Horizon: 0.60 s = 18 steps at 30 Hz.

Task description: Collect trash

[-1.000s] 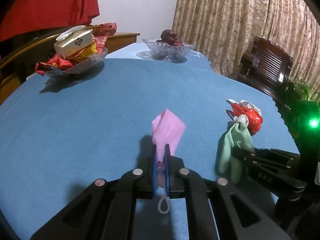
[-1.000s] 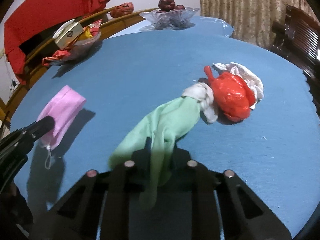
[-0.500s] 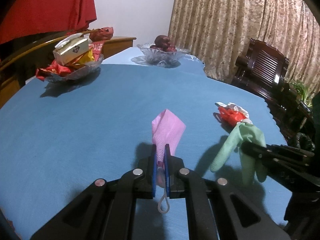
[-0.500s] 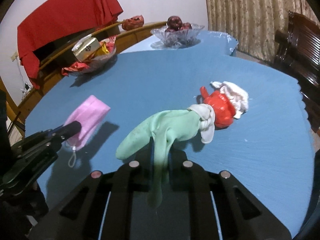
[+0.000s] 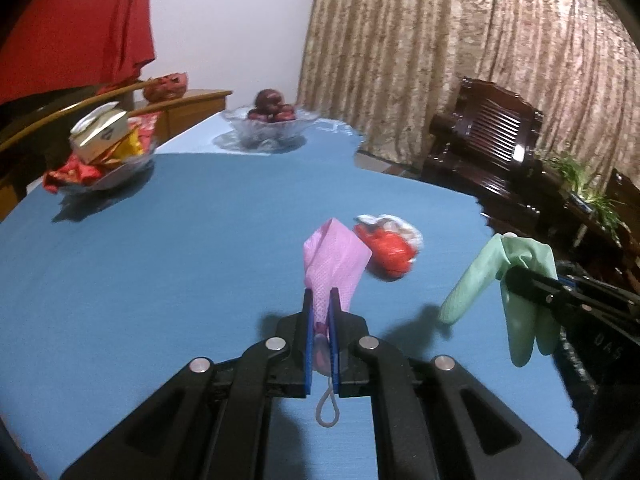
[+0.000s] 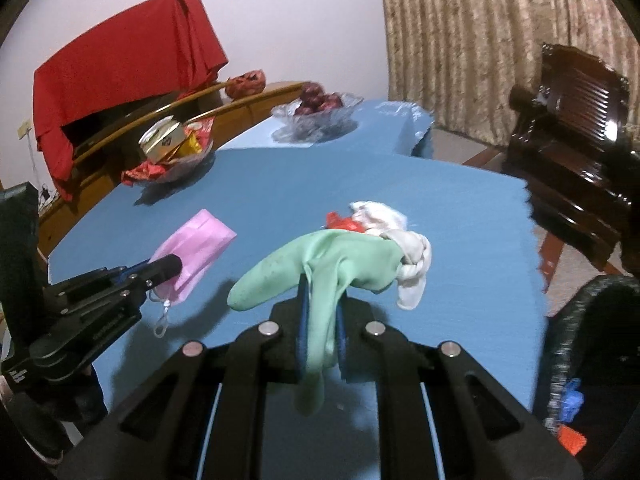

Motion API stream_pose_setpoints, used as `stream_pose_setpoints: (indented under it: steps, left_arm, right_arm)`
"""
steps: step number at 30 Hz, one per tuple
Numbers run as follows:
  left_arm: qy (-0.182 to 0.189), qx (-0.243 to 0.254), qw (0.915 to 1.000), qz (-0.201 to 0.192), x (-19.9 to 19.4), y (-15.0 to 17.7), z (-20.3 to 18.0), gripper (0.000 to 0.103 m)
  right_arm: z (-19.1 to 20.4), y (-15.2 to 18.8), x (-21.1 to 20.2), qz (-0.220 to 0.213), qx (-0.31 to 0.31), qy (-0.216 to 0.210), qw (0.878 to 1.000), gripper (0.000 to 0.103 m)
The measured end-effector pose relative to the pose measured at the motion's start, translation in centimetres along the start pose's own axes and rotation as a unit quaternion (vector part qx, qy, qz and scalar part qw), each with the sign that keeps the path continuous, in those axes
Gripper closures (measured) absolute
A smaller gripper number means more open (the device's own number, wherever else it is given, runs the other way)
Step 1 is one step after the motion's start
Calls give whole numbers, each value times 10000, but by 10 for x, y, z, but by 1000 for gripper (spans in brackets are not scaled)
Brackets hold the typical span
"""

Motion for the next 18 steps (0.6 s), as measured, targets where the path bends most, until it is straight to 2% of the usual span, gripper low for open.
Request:
stream_pose_setpoints:
  steps: [8, 18]
  left_arm:
    - [362, 197, 9991, -103, -7, -12, -60, 96]
    - [850, 663, 9941, -103, -7, -16, -147, 96]
  right_arm:
    - [-44, 2, -43, -243, 113, 302, 9992, 93]
    - [-111, 14, -89, -425, 380, 780, 9953, 93]
Point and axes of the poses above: each gripper's, at about its wrist camera, not at the fingertips, and x roughly the way its jaws point, z to its left, y to its underside, the point moved 10 cm from there along x, roughly the way its jaws point, and after that the axes turned 2 degrees about z, right-handed, at the moved point
